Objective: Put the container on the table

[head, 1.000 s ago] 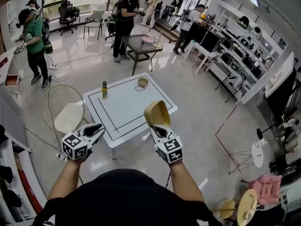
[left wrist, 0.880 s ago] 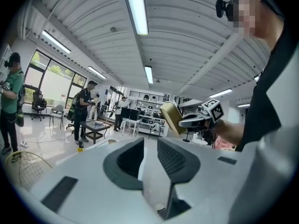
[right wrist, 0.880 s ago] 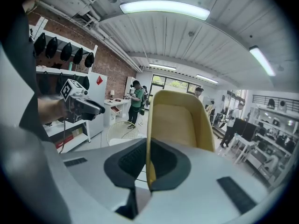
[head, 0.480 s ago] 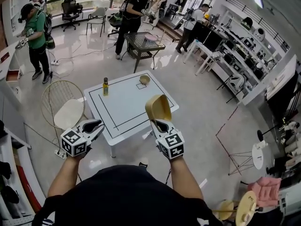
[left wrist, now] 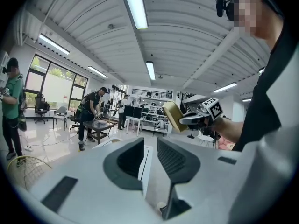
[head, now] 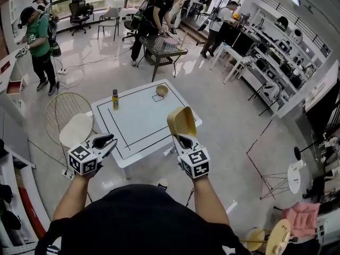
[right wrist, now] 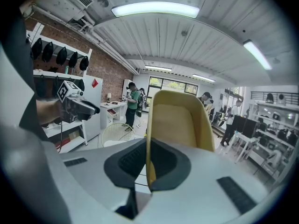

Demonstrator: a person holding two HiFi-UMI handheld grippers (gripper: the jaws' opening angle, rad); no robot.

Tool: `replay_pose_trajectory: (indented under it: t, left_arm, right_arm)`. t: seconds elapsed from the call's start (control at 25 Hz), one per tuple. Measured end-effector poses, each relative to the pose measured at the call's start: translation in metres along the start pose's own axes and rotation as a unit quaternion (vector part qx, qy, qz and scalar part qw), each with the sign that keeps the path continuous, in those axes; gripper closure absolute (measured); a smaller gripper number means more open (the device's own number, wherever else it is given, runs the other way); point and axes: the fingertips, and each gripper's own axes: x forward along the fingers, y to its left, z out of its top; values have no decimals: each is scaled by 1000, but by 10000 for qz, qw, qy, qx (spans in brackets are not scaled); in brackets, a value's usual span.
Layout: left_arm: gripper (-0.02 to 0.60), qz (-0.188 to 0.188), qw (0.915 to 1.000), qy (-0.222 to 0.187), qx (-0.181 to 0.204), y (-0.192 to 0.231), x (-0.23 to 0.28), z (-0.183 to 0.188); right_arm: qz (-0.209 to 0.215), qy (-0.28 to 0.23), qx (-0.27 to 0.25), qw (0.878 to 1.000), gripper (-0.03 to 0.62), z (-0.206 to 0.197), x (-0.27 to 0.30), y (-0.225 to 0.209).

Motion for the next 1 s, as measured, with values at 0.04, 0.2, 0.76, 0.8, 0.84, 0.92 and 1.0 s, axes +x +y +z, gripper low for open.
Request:
replay_pose_trajectory:
  t: [0.04,0.2,0.76,0.8,0.84,0.92,1.0]
  left_arm:
    - [488,17,10000,11,-12,1,4,-1]
    - [488,74,9999,49,-50,4,20,-2]
    - [488,230,9993,215,-222,11,98,-9]
    - [488,238,9992,206,-233,11,103,-9]
    - [488,247,9992,195,-249,12,108,-9]
    - [488,254,9991,195,-266,13,116,-12]
    - [488,257,9990,223,-278,13,125,-13]
  right_arm:
    - [24,18,-5,10000,583,-2,2,-4]
    - [111,75,17,9999,582,-11,10,-20]
    - [338,250,86,9991,583,-45,39,-92]
    - [352,260,95,9990,583,-47,42,-97]
    - [370,269,109,9989,583,-49,44,-100]
    - [402,291,129,9987,583,-55,49,-108]
    - [425,318,131,9985,583,-59,53,-116]
